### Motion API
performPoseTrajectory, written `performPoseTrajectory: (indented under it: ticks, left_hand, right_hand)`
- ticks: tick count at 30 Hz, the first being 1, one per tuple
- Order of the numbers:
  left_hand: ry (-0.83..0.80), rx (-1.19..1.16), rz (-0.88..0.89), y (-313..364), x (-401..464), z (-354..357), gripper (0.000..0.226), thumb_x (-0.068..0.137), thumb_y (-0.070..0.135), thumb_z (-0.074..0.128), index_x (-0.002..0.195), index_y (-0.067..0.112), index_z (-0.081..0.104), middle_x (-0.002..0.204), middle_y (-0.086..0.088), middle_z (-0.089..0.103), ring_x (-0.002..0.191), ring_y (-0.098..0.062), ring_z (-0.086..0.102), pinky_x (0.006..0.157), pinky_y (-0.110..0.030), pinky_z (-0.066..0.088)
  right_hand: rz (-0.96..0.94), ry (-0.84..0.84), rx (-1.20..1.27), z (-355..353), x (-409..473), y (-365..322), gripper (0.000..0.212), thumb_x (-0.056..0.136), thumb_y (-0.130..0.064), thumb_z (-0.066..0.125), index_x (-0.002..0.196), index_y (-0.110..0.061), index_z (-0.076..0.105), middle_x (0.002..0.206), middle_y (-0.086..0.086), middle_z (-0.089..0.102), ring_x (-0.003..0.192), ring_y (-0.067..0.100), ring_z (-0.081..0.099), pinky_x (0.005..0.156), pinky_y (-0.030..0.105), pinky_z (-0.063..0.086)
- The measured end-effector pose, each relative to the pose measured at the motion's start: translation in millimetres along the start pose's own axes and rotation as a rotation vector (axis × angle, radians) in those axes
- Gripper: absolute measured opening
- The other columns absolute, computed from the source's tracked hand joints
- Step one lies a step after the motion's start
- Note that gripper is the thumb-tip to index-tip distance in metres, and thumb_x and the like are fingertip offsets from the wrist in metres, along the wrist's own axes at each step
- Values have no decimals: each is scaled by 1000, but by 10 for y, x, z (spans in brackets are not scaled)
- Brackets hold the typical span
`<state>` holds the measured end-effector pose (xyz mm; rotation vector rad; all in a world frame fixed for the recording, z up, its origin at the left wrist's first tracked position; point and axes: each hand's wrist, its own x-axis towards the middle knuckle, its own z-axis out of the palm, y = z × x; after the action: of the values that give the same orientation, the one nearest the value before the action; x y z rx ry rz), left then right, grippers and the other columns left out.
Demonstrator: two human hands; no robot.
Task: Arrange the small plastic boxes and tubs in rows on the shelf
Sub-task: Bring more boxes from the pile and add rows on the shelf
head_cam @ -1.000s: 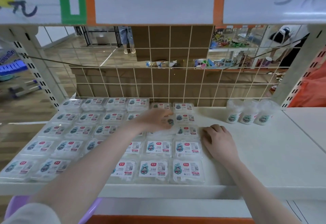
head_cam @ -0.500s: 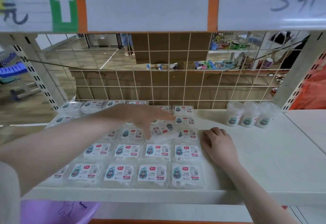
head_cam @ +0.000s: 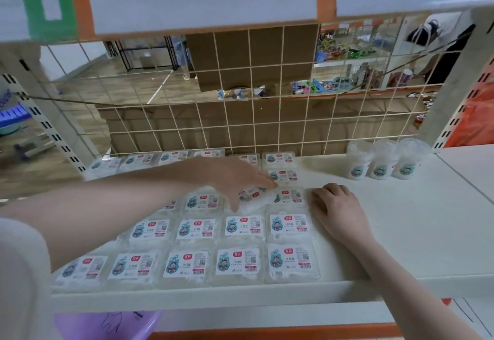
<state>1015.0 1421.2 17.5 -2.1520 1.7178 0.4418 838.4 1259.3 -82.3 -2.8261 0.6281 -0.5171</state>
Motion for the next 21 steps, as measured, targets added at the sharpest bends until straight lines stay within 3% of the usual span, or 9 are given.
performPoseTrajectory:
  ticks: [4, 7, 10, 12, 14, 16, 18, 21]
  left_hand:
    - [57, 104, 12, 18, -107, 2, 101, 72, 53, 72, 150, 21, 16, 155, 0, 23, 138, -21, 30, 110, -38, 27]
    - [90, 60, -79, 94, -168, 65, 100, 71, 64, 66, 148, 17, 23, 145, -4, 40, 128, -23, 42, 104, -38, 39]
    - [150, 62, -179, 188, -231, 203, 84, 72, 72, 58, 129, 12, 46, 103, 1, 57, 92, -15, 55, 72, -26, 46]
    - [191, 44, -189, 203, -273, 284, 79, 72, 74, 55, 123, 13, 50, 94, 4, 55, 83, -13, 54, 62, -24, 43]
    - [176, -55, -168, 158, -329, 290, 81, 72, 71, 58, 133, 20, 44, 109, 4, 57, 97, -17, 55, 76, -26, 45]
    - [120, -198, -132, 73, -392, 255, 87, 72, 62, 66, 144, 28, 31, 141, 5, 44, 128, -18, 42, 102, -28, 31]
    - [107, -320, -76, -12, -448, 210, 91, 72, 51, 73, 147, 35, 24, 152, 12, 27, 138, -10, 24, 105, -24, 13]
    - [119, -355, 7, -81, -454, 162, 94, 70, 39, 79, 146, 39, 23, 153, 19, 21, 138, -1, 16, 109, -26, 6]
  right_hand:
    - [0, 0, 11, 0, 10, -5, 24, 88, -23, 59, 105, -8, 68, 102, 11, 62, 94, 32, 54, 83, 38, 42]
    - [-6, 3, 11, 3, 10, 0, 23, 87, -21, 60, 104, -7, 68, 102, 12, 63, 93, 33, 54, 82, 40, 44]
    - [-7, 20, 25, 17, 7, 7, 22, 84, -14, 64, 102, -3, 69, 98, 16, 64, 91, 38, 55, 79, 42, 45]
    - [-15, 38, 34, 19, 1, 2, 21, 82, -12, 66, 100, -3, 69, 96, 17, 64, 88, 39, 56, 77, 44, 47]
    - [-23, 57, 48, 15, -4, -13, 19, 80, -11, 67, 97, -1, 70, 91, 17, 64, 85, 40, 56, 74, 44, 48]
    - [-28, 73, 61, 9, -4, -20, 18, 79, -9, 68, 94, 0, 70, 89, 18, 64, 83, 40, 57, 73, 45, 49]
    - [-29, 81, 67, 6, -4, -19, 17, 79, -8, 68, 93, 0, 70, 89, 19, 65, 83, 41, 57, 73, 45, 49]
    - [-30, 77, 70, 12, -6, -12, 19, 79, -9, 68, 95, 1, 70, 90, 20, 65, 83, 41, 57, 73, 47, 49]
